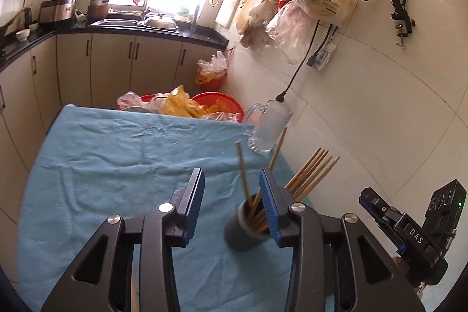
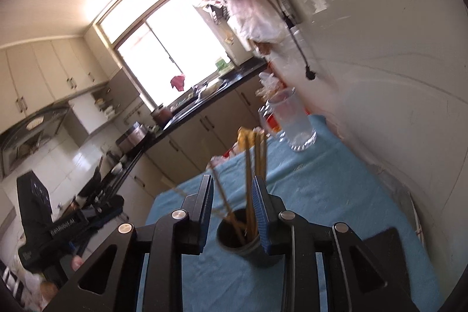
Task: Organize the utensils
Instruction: 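Open the right gripper into the cup while the left gripper releases its chopstick, then move both grippers to the last chopsticks and close on one each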
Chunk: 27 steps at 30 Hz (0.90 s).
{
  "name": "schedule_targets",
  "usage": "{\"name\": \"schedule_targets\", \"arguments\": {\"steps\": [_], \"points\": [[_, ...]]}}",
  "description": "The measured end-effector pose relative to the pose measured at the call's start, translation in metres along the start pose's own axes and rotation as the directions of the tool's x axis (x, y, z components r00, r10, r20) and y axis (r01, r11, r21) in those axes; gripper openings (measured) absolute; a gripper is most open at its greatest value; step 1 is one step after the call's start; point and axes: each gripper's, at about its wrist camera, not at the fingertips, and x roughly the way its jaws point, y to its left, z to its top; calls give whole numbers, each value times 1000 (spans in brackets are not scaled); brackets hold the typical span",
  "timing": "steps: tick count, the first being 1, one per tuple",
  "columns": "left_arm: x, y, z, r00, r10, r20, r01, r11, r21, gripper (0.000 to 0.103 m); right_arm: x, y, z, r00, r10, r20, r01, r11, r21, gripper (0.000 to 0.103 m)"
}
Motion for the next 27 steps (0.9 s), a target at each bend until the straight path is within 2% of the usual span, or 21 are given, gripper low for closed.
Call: {"name": "schedule_targets", "arguments": {"steps": [7,12,15,19,23,27], "points": [[-29,44,-34,995,84,-47,-85,996,-9,38,16,17,-48,992,17,-128,-22,999,-36,30],[-37,90,-75,982,145,-124,-152,987,-55,38,40,27,-82,970,30,-243,-44,998,-53,30],[-33,121,-105,963,185,-197,-206,975,-88,38,53,35,-99,956,26,-291,-50,996,-74,30],[-18,161,-142,925,224,-307,-278,950,-143,37,67,47,-120,938,21,-345,-58,993,-98,30],[-2,176,-159,903,221,-369,-296,941,-161,37,81,58,-137,915,21,-404,-68,992,-104,30],[7,174,-164,895,241,-376,-308,943,-127,36,88,68,-149,901,8,-434,-73,989,-132,30]]}}
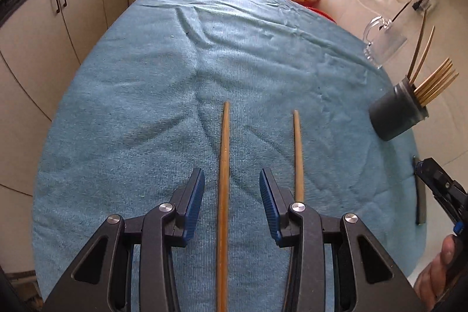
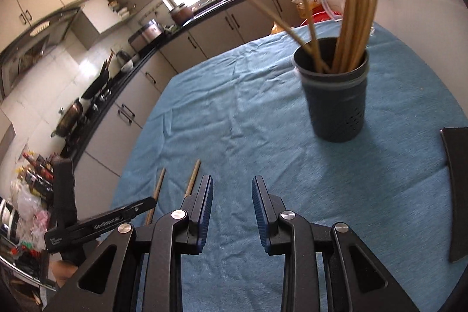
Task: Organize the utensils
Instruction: 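Move both grippers to the last chopsticks and close on one each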
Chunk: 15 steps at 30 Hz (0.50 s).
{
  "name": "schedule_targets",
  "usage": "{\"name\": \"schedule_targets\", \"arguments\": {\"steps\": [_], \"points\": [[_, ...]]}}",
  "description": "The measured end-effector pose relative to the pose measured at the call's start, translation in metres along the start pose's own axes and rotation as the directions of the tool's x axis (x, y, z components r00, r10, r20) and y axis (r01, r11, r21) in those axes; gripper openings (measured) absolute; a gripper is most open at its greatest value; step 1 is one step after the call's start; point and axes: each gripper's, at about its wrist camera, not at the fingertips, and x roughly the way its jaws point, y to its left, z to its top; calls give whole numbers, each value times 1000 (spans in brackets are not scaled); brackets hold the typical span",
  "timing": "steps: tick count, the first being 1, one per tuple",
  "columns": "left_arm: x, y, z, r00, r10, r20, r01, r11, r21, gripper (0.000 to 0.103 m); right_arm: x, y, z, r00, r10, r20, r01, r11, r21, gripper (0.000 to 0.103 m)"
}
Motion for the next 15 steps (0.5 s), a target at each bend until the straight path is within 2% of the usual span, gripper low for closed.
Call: {"name": "schedule_targets", "arguments": {"steps": [1,3,5,7,13,15], "points": [[1,-2,0,1000,5,-1,-5,1000,7,28,2,1,-1,1000,0,-8,0,1000,-4,30],[5,-6,-1,1000,23,-12,-23,999,26,20,8,5,-3,1000,2,-31,-2,1000,-8,30],[7,-9,-1,999,44,0,-44,998,41,15,16,9,-5,998,1,-61,-2,1000,-11,30],[7,-8,-2,997,72,6,-72,996,51,7,21,12,-7,997,6,-81,-7,1000,-12,30],[-2,18,-5,998,61,15,-61,998,-15,7,46,28,-11,985,13,-171,-16,1000,-14,30],[-5,24,-7,999,50,18,-49,998,-29,7,61,36,-12,975,11,-221,-14,1000,-13,30]]}}
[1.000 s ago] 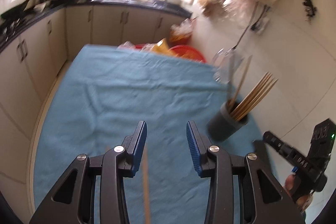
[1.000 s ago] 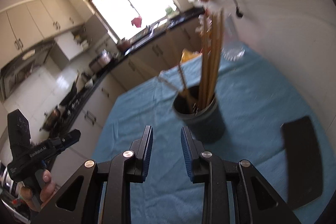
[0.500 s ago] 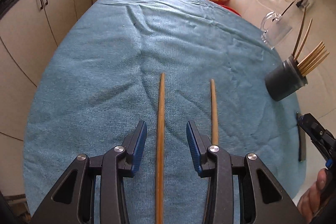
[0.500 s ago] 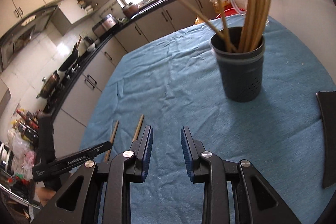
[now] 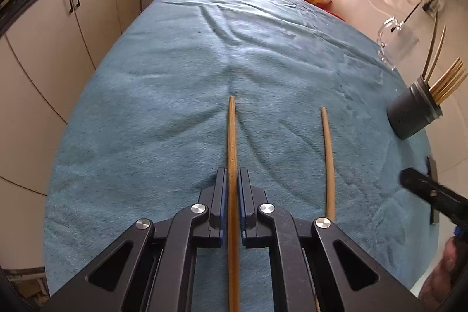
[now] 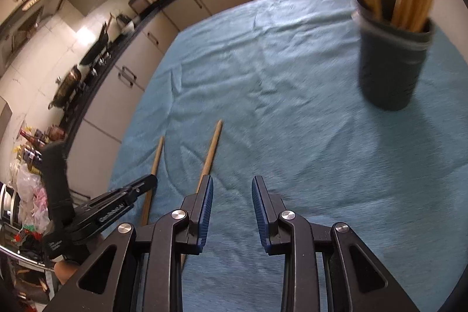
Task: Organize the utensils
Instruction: 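Move both grippers to the last chopsticks and close on one each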
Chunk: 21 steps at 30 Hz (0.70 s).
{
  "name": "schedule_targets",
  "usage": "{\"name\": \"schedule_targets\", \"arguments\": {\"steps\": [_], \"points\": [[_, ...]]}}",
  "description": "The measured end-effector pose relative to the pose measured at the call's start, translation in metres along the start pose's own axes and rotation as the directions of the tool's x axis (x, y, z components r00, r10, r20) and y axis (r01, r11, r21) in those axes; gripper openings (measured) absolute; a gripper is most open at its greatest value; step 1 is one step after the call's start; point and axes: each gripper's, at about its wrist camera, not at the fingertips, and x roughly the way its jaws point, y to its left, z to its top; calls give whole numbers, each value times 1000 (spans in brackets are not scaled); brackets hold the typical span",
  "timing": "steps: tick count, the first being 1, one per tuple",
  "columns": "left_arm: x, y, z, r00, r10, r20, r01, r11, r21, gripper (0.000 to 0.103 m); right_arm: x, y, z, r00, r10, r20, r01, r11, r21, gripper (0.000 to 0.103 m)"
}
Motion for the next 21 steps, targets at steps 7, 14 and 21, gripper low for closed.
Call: {"name": "schedule_targets", "arguments": {"steps": [7,14,21], "points": [[-3,5,-3,1000,-25,14,25,1000,-11,8,51,18,17,992,-29,-123,31,999,12,30],[-3,7,-5,999,-44,25,44,999,-7,8,79,42,25,980,-137,-143,130,990,-56,29],[-4,7,-7,998,-51,32,51,999,-7,8,85,57,24,955,-267,-132,238,950,-202,11]]}}
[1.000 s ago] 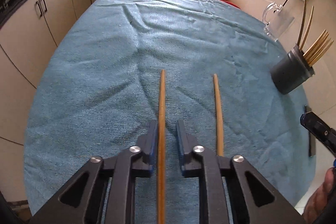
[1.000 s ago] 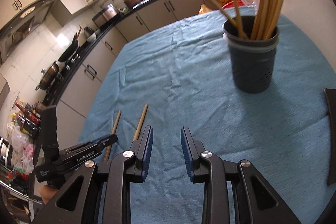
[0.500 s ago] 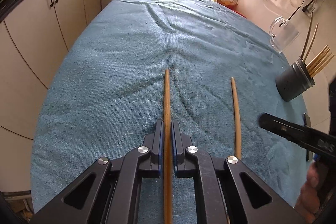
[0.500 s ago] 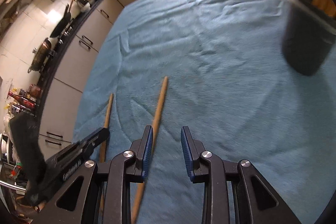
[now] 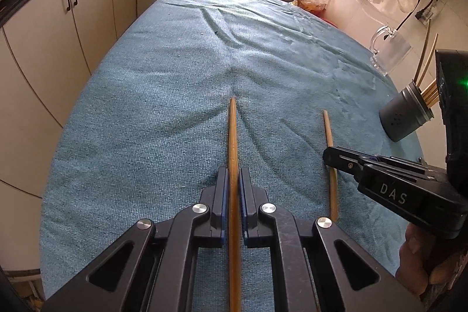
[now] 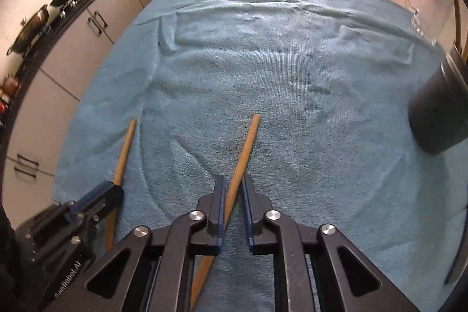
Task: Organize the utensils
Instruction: 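Move both grippers to the last chopsticks and close on one each, then lift both held chopsticks upright toward the black cup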
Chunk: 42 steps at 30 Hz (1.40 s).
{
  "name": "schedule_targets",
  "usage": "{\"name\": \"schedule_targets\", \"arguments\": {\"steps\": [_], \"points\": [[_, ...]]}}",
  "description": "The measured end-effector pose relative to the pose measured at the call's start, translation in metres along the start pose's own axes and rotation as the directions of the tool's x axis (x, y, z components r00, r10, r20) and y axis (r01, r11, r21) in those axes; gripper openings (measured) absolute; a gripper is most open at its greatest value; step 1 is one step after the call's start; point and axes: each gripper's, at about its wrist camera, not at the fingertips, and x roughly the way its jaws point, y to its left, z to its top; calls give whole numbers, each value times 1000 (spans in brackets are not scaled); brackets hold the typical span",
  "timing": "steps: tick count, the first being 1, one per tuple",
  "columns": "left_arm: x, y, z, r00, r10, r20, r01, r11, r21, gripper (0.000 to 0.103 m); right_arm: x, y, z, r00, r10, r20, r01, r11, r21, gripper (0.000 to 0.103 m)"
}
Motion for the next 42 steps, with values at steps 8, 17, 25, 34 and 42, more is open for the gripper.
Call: {"name": "schedule_targets", "arguments": {"steps": [8,17,25,34,42], "points": [[1,-1,0,1000,0,7,0,1000,9,8,-3,-17,-7,999,40,-8,-40,999,27,9],[1,1,-1,1000,-13,16,13,1000,0,8,-2,-23,-5,998,62,-16,-61,997,38,9],[1,-2,-2,1000,6,21,-6,1000,-3,8,-2,-34,-5,994,113,-8,-113,992,50,7],[3,-2,8,999,24,-43,-25,999,-34,8,-19,-45,-22,988,152,35,-155,983,96,7],[-17,-17,12,999,-53,1,53,999,-11,7,-65,-51,-26,966,186,180,-202,977,75,7]]}}
